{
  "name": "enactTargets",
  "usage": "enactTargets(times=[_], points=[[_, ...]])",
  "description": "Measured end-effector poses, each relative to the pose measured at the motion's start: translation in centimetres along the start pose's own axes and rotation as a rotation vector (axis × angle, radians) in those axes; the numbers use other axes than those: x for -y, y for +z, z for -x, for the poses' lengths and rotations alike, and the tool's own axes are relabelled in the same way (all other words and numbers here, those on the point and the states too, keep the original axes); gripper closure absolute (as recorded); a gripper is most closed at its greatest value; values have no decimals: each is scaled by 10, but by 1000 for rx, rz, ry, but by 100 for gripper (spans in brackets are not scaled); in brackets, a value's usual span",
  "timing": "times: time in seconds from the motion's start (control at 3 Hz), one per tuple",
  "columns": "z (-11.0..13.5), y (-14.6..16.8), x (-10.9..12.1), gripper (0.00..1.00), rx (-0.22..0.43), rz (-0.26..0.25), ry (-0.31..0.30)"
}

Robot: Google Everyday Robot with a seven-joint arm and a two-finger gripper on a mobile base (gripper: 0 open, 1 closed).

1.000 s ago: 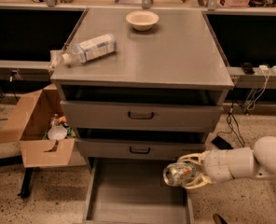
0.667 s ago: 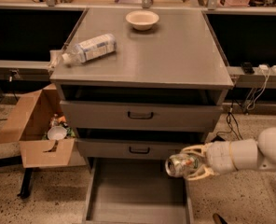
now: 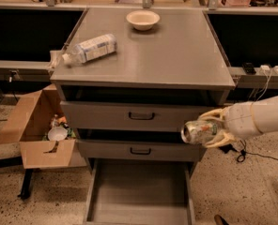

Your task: Pick 7up can from bottom drawer and place on counter

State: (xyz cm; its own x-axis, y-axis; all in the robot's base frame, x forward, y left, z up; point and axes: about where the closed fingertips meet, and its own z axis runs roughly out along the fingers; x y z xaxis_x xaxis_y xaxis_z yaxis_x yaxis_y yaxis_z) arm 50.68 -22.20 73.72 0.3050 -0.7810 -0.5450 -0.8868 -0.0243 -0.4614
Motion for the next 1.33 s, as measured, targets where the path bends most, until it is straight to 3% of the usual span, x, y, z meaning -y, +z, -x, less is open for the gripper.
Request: enactTargets(times=[0.67,1.33], points=[[2,-2,3,100,-1,-5,-2],[57,-103,115,100,-30,-132,-21]])
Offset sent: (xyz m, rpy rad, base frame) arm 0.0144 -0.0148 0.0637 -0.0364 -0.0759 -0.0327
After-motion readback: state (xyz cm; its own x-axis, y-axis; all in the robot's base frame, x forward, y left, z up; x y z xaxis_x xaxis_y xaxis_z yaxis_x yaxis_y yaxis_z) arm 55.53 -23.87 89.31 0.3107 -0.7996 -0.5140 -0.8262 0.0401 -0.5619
